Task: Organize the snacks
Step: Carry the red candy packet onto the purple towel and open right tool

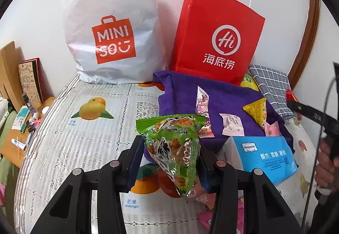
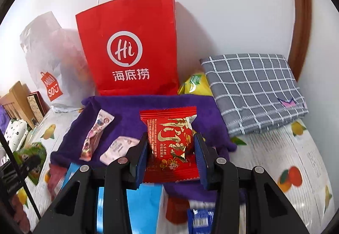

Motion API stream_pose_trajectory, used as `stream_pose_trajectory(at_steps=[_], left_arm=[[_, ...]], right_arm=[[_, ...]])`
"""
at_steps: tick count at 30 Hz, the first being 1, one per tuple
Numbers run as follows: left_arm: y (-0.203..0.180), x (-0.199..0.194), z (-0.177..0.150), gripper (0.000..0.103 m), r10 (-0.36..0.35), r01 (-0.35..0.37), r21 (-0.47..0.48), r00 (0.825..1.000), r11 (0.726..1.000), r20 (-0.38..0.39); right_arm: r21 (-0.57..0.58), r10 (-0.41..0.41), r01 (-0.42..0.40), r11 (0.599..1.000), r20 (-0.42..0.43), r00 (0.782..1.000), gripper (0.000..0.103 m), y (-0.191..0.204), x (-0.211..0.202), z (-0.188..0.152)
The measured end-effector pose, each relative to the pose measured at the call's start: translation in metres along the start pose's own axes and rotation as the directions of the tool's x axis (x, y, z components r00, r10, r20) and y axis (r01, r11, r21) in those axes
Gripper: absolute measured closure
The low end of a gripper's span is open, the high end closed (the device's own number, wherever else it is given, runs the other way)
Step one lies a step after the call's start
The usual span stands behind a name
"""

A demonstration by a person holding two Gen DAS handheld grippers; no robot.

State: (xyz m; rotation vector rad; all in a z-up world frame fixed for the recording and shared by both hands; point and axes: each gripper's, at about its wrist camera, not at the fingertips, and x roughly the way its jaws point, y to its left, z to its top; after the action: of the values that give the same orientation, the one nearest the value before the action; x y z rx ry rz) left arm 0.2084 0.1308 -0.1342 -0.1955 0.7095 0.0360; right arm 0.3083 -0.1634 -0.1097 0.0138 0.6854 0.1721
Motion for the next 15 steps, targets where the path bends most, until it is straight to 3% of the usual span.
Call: stream_pose_trajectory(at_steps=[8,15], left_arm=[[0.0,0.006,-0.003,0.059,0.004,-0.004,0.001,1.0,1.0,-0.013],[-0.002,0.003,-0.003,0.059,-0.013,0.013,0.002,1.0,1.0,-0.009]], right_arm=[[-0.009,0.038,-0.039,0.999,-0.095,0.995,0.062,-0.007,0.051,-0.018],[0.033,0.068,-0.064,0.997,-0.147,0.987,0.062,-0.013,0.069,-0.026]])
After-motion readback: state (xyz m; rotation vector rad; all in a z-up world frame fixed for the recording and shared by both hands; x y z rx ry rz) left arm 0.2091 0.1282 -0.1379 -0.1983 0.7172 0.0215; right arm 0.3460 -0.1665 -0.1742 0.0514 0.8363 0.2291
